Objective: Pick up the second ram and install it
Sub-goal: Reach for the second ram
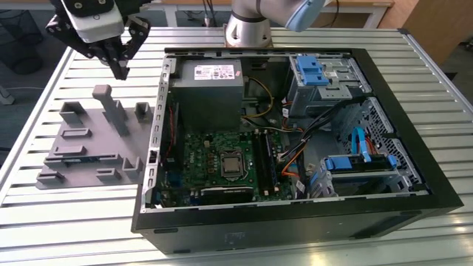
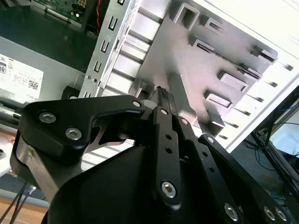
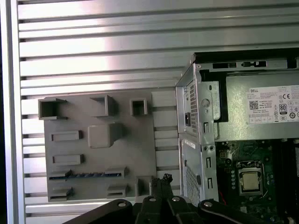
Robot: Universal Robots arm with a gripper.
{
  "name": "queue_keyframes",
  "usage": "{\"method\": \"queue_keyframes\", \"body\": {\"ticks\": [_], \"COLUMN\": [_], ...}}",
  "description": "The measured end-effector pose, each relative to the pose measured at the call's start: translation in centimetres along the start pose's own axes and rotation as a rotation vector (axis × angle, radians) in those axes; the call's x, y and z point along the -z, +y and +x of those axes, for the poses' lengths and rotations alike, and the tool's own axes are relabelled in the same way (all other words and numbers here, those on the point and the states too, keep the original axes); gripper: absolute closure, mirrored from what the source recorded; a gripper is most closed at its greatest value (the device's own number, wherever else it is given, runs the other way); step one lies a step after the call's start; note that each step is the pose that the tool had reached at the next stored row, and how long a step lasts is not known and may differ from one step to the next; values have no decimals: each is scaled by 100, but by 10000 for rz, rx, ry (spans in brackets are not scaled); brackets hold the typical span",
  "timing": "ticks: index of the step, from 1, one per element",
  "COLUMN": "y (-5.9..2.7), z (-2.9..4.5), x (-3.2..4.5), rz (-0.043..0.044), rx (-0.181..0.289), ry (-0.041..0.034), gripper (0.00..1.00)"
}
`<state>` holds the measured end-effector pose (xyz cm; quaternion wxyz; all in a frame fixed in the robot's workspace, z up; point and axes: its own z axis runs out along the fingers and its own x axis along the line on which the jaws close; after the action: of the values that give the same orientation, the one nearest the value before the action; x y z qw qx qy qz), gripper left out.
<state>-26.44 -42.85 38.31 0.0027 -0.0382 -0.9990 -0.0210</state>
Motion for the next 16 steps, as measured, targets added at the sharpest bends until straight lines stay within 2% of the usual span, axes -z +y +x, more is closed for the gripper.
{"method": "queue_keyframes", "body": {"ticks": [1, 16], "y": [-38, -162], "z": [61, 263], "x": [-4, -18], "rz": [1, 0], "rx": [0, 0], "ry": [0, 0], "gripper": [89, 89]}}
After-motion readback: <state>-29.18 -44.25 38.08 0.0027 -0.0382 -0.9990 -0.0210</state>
